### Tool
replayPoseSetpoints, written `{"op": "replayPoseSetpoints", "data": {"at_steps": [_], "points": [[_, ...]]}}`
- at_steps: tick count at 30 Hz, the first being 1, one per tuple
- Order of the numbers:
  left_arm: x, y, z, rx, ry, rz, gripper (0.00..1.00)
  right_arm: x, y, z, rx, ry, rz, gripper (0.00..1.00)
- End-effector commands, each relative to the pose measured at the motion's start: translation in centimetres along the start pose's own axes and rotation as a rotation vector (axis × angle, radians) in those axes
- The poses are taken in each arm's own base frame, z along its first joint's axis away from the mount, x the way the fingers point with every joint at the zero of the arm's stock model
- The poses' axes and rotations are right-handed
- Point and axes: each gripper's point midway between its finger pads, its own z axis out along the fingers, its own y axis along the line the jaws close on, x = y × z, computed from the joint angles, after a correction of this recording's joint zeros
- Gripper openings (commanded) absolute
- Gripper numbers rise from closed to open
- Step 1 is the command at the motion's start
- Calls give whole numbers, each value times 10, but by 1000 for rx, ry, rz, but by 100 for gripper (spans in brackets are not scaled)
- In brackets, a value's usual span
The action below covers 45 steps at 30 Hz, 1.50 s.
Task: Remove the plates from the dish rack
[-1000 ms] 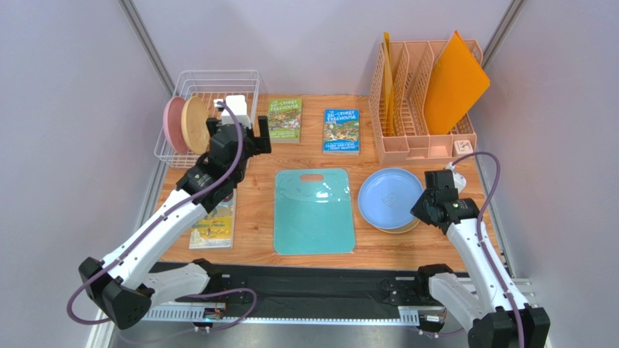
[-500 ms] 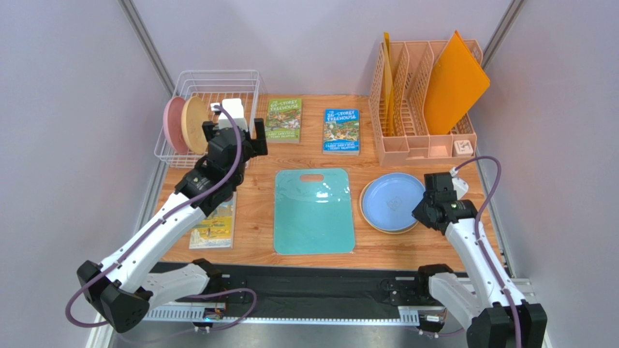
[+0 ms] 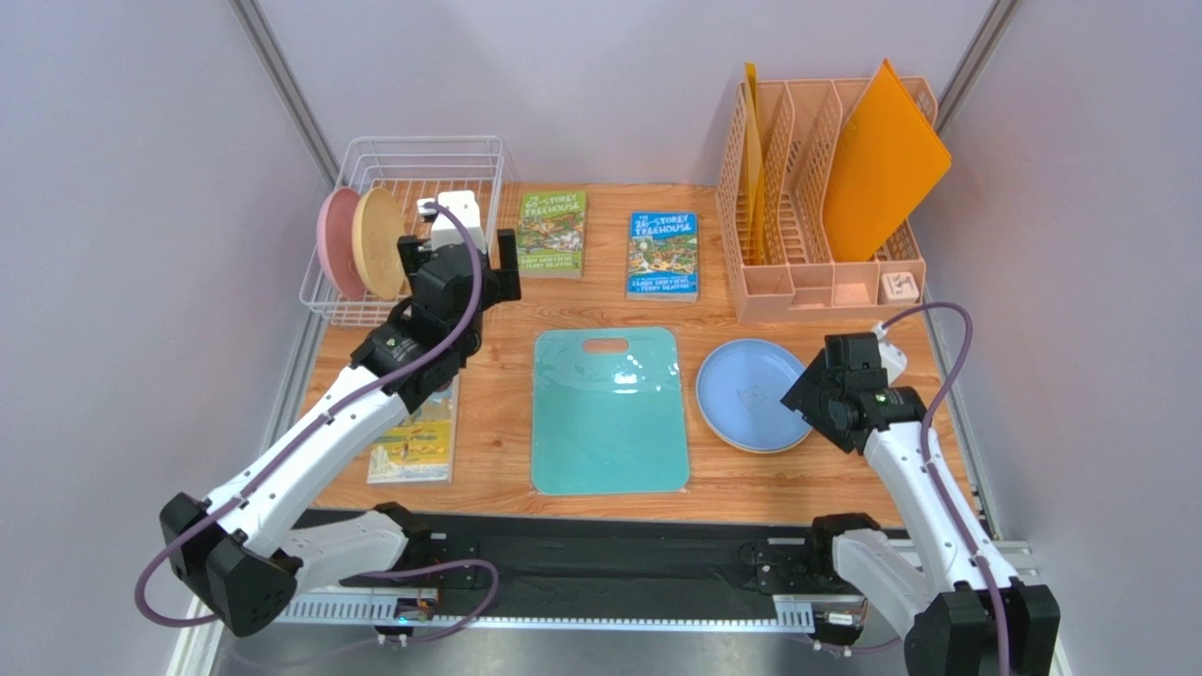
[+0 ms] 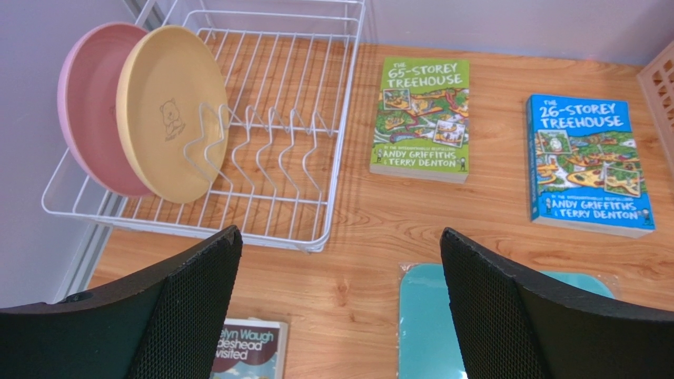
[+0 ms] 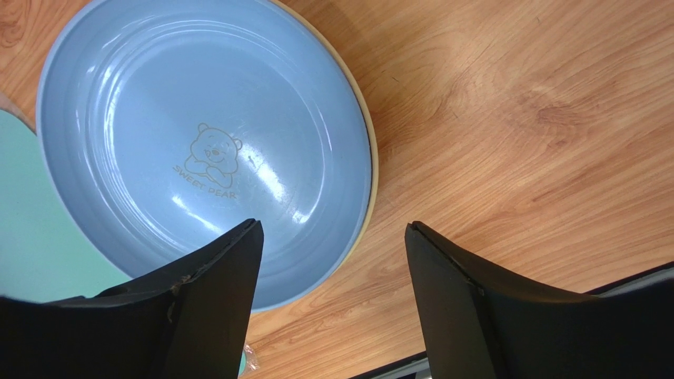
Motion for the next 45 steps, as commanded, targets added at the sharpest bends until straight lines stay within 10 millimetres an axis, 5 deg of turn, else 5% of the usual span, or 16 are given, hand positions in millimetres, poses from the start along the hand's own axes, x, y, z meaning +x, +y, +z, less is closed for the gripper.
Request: {"op": "replayPoseSetpoints", "data": {"at_steps": [1,10,19,22,37,45], "points": [[-2,10,16,-49,20,15,99,-32,7,-23,-26,-114,-11,72],[13,104,86,-384,74,96,91,-51,32,-44,-149,-164,-64,73],[3,156,126,-538,80,120,91,-43,48,-12,-167,-85,-90,73],[13,176,143,-567,121,116,90,-40,53,0,-168,-56,-101,73],[54,205,193,-568,258,126,84,-34,73,32,-190,27,-133,69],[64,211,196,-607,261,138,47,-32,75,43,-180,48,-140,66]]}}
